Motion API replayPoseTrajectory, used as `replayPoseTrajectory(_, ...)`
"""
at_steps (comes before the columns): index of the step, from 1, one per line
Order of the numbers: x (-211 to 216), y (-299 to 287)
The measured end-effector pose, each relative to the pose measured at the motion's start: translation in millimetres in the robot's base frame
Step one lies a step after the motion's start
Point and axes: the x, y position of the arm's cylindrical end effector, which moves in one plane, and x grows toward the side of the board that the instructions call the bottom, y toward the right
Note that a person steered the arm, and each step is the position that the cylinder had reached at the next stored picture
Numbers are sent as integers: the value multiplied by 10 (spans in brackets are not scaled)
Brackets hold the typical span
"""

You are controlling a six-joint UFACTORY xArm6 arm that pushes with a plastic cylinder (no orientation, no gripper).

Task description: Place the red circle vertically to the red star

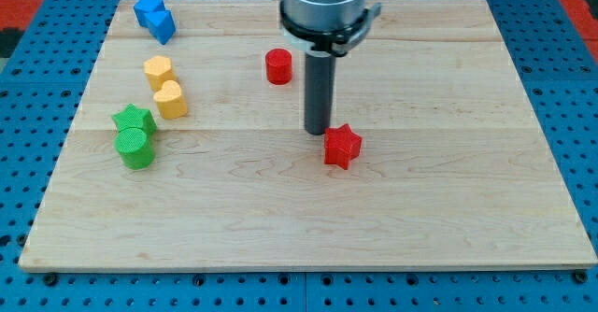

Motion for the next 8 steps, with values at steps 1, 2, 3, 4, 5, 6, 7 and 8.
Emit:
replayPoseTrajectory(1, 194, 339)
replayPoseTrajectory(2, 228, 462)
replayPoseTrajectory(3, -464, 584)
replayPoseTrajectory(4, -1360, 792)
replayPoseTrajectory(5, -1537, -74)
replayPoseTrajectory(6, -1496, -623)
replayPoseTrajectory(7, -932, -482)
replayPoseTrajectory(8, -896, 371)
